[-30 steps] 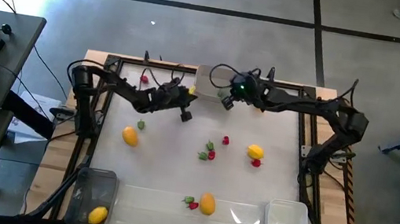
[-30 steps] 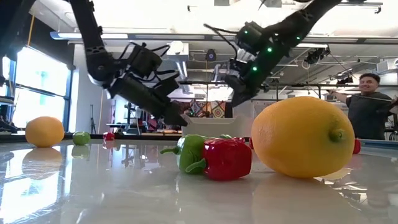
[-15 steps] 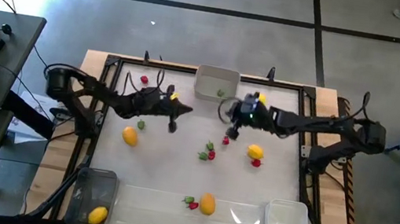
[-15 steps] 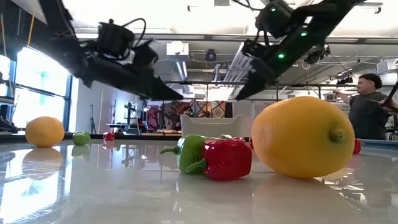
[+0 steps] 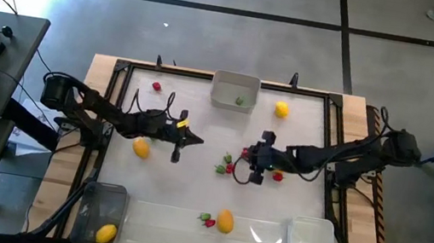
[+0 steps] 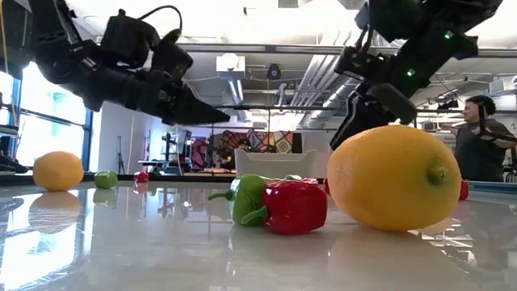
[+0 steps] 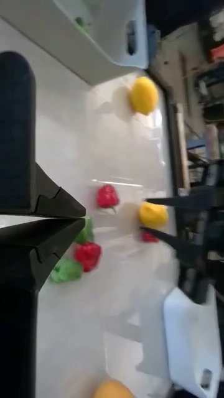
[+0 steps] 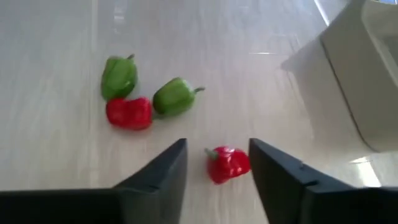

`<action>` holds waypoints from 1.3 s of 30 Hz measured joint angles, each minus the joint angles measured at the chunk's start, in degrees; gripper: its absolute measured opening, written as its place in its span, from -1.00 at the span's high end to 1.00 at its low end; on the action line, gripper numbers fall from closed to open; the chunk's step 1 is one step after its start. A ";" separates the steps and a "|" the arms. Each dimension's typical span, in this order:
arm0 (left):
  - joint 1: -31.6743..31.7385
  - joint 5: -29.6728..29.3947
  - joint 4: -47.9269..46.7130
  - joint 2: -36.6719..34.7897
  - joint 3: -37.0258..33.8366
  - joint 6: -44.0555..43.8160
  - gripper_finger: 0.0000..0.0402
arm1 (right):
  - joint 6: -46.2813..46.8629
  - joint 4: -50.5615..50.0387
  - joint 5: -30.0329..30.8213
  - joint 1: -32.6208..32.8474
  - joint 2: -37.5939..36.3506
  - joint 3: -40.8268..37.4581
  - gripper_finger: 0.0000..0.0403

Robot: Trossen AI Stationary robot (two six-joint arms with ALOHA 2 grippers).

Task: Sort produce into baskets
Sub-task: Put the red chili pepper into the white bin

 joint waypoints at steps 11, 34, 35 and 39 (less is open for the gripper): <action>-0.26 -0.02 12.14 0.00 -6.51 -0.66 1.00 | -1.95 2.95 0.58 -0.18 6.28 -0.02 -0.07; -0.22 -2.11 11.07 0.00 -6.67 -0.86 1.00 | -5.28 3.05 -0.42 -4.28 12.40 2.09 0.68; -0.22 -2.14 11.09 0.00 -6.67 -0.85 1.00 | -4.80 1.54 -0.28 -4.06 12.26 3.07 0.72; -0.22 -2.38 11.12 0.00 -6.67 -0.35 1.00 | -2.08 -7.80 -0.32 -2.40 10.76 8.26 0.77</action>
